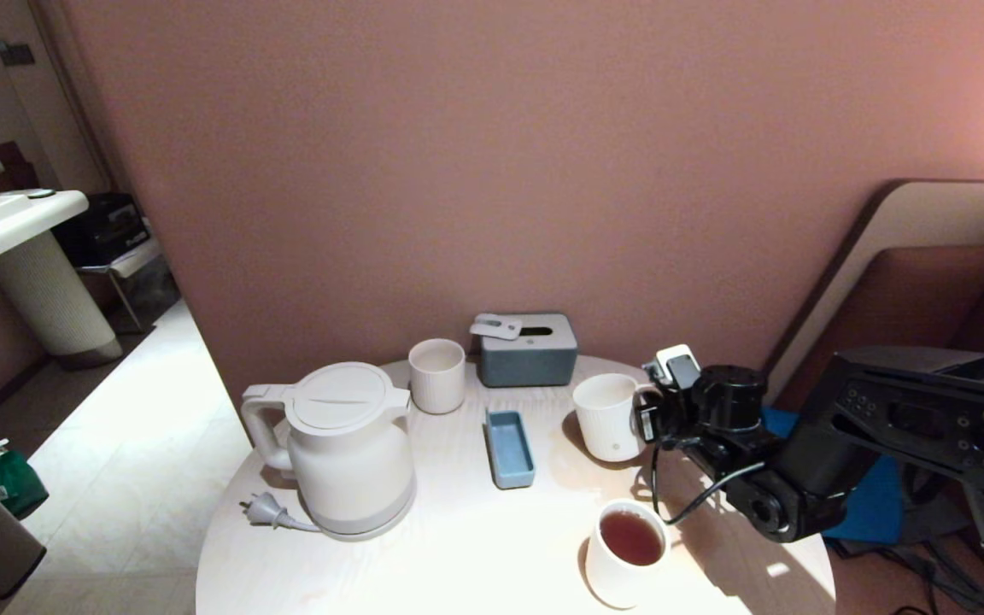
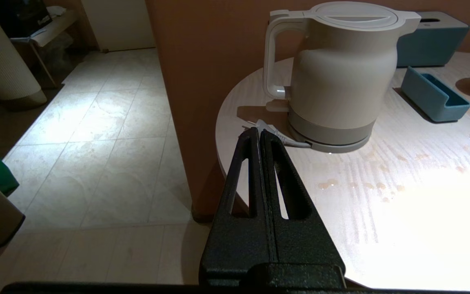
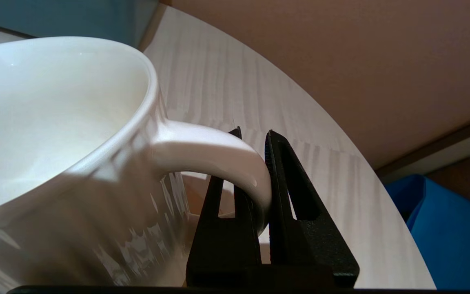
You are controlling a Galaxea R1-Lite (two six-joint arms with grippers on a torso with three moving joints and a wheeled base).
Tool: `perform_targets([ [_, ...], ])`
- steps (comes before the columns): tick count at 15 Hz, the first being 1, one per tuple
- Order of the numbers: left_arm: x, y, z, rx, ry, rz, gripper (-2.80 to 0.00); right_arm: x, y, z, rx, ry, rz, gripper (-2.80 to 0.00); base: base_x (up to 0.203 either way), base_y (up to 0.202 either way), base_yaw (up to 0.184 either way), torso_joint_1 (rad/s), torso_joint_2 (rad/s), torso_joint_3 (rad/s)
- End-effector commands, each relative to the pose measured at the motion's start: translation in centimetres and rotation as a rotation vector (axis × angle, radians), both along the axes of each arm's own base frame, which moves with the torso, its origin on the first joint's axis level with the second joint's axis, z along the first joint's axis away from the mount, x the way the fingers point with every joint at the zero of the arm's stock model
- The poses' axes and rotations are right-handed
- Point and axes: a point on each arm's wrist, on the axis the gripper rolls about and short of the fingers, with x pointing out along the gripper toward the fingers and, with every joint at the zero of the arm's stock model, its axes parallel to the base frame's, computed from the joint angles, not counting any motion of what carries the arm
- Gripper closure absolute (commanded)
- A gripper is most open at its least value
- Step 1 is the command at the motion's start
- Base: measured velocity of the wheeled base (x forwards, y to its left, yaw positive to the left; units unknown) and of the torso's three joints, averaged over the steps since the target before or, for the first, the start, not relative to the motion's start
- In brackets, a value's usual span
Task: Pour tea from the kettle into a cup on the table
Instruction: Put the cup down on the table
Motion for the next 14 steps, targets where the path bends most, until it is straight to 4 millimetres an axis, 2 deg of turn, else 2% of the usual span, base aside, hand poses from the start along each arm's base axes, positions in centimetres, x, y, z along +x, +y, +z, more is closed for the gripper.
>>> perform_targets([
  [1, 0.0, 0.0, 0.0, 0.0, 0.0, 0.0, 0.0, 0.4, 0.2, -0.7, -0.005, 0.0, -0.001, 0.0, 0.0, 0.0, 0.0, 0.0, 0.0, 0.0],
  [6, 0.0, 0.0, 0.0, 0.0, 0.0, 0.0, 0.0, 1.0, 0.6, -1.4, -0.013, -0.001, -0.001, 0.0, 0.0, 0.0, 0.0, 0.0, 0.0, 0.0],
  [12, 0.0, 0.0, 0.0, 0.0, 0.0, 0.0, 0.0, 0.1, 0.6, -2.0, -0.018, 0.023, 0.001, 0.0, 0.0, 0.0, 0.0, 0.0, 0.0, 0.0],
  [14, 0.0, 0.0, 0.0, 0.0, 0.0, 0.0, 0.0, 0.1, 0.5, -2.7, -0.023, 0.041, -0.003, 0.0, 0.0, 0.0, 0.0, 0.0, 0.0, 0.0],
])
